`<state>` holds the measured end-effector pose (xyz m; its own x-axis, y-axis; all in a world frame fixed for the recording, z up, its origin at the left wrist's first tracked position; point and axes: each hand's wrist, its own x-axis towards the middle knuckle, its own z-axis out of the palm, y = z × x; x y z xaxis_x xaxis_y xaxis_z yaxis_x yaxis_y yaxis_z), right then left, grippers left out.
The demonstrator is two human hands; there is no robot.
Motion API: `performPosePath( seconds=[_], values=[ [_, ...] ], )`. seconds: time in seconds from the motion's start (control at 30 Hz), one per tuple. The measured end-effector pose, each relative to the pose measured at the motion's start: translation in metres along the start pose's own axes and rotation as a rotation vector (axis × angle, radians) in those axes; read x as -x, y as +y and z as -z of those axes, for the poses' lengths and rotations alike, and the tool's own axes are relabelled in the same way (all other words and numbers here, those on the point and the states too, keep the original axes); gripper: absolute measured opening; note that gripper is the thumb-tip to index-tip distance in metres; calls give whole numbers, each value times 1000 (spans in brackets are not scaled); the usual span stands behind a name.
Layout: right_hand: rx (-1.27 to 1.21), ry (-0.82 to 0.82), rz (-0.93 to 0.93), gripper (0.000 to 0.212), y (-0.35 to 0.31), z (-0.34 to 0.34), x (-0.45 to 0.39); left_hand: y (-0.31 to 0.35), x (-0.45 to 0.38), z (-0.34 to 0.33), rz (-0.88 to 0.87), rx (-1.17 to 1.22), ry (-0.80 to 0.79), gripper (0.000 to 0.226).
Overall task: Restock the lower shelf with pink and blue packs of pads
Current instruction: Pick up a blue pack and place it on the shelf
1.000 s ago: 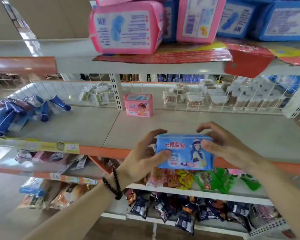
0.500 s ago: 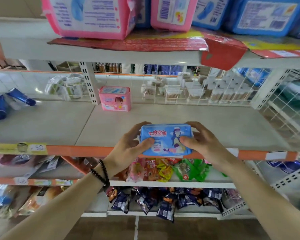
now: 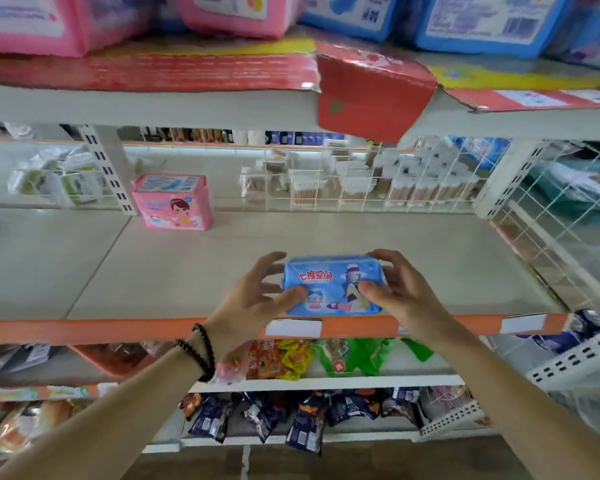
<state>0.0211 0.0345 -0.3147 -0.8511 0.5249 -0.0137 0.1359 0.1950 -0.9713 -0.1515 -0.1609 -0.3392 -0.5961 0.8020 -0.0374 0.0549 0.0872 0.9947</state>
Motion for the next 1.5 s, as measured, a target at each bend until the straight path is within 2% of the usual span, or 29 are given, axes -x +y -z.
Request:
performPosePath(
  seconds=[0.07, 0.27, 0.57, 0.77, 0.93, 1.07, 1.1, 1.17, 1.3, 1.4, 1.5],
  values=[
    [-8, 5, 7, 55, 9, 16, -13, -4, -16, -10, -9, -60, 16, 99],
    [-28, 21, 30, 48, 29, 41, -52, -16, -57, -31, -23, -38, 71, 57],
    [-49, 10, 24, 54, 58, 48, -96, -34, -94, -33, -30, -84, 83, 49],
    [8, -64, 8, 44, 63, 23, -140, -43, -119, 10, -27, -121, 109, 48],
    [94, -37, 67, 43, 62, -29, -194, -52, -144, 57, -51, -201, 188, 17],
    [166, -11, 127, 16, 65, -67, -227, -60, -166, 81, -72, -366, 297, 17],
    [177, 4, 125, 16, 67, -72, -232, -62, -170, 85, -68, -392, 307, 15],
    [215, 40, 100, 28, 71, -75, -239, -67, -177, 88, -43, -398, 292, 20],
    [321, 98, 77, 40, 75, -64, -241, -68, -190, 83, -15, -407, 229, 47],
    [333, 148, 79, 51, 77, -53, -242, -66, -205, 73, -44, -436, 184, 45],
    [334, 163, 83, 49, 85, -44, -241, -67, -216, 60, -56, -435, 222, 50]
  ],
)
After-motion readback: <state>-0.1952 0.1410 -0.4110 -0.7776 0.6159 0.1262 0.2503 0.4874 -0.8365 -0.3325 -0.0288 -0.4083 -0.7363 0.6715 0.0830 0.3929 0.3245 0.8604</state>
